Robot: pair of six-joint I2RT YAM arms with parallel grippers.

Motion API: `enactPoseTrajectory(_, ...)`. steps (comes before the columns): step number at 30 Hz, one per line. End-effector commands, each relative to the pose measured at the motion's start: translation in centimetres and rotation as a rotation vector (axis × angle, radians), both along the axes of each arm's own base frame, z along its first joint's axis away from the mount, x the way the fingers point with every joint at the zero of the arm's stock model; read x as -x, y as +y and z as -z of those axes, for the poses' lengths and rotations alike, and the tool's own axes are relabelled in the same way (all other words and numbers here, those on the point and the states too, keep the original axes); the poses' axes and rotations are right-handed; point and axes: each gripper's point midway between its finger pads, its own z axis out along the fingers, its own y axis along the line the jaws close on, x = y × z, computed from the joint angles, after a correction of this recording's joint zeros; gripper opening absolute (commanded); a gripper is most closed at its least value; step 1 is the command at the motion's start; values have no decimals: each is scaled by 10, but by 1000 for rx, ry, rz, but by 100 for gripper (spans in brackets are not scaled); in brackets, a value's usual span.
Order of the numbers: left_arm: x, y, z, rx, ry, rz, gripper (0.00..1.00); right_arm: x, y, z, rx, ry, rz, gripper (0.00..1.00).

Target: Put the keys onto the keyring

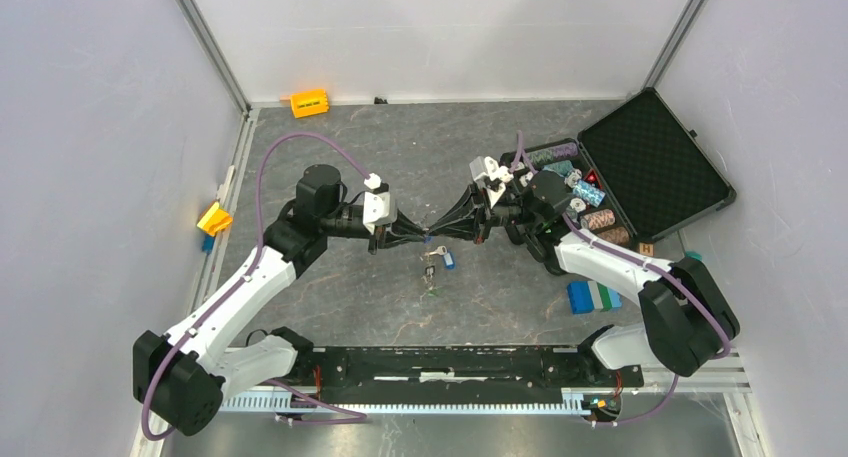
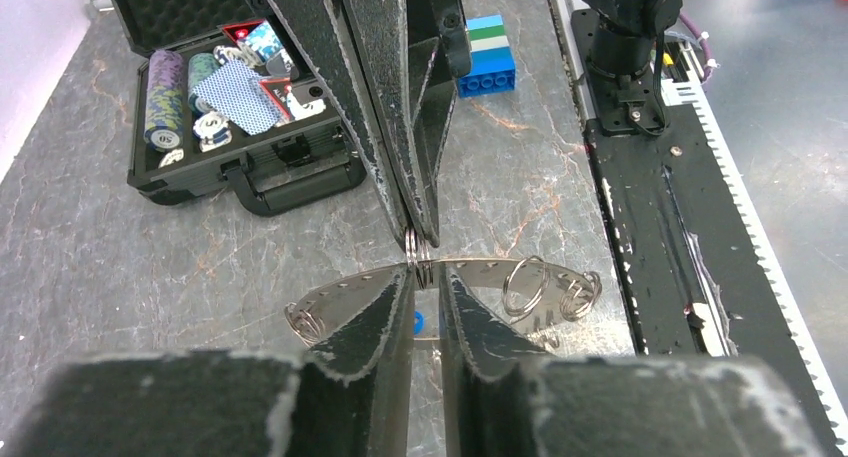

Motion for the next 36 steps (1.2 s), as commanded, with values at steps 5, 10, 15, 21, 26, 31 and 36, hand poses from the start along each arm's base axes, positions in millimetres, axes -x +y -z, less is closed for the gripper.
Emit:
enactPoseTrajectory(5, 4, -6, -8, 33, 8, 30, 2, -2, 0, -11, -34, -63, 2, 0)
enactPoseTrajectory(10, 1, 2, -8, -17, -32, -10, 2, -12, 0, 3, 39, -101, 44, 6)
enactPoseTrajectory(15, -3, 13, 0, -144, -99, -55, 2, -23, -6, 16, 138, -192, 97, 31)
enactPoseTrajectory(21, -4, 27, 7, -288, -251, -77, 2, -21, -14, 22, 181, -266, 113, 47)
enactPoseTrajectory(26, 5, 38, 19, -369, -393, -25, 2, -17, -16, 25, 191, -282, 94, 48)
enactPoseTrajectory(31, 11, 47, 38, -443, -524, 38, 2, -15, -13, 28, 188, -262, 71, 48)
enactPoseTrajectory(36, 12, 49, 49, -482, -577, 62, 2, -7, -4, 31, 182, -246, 37, 47)
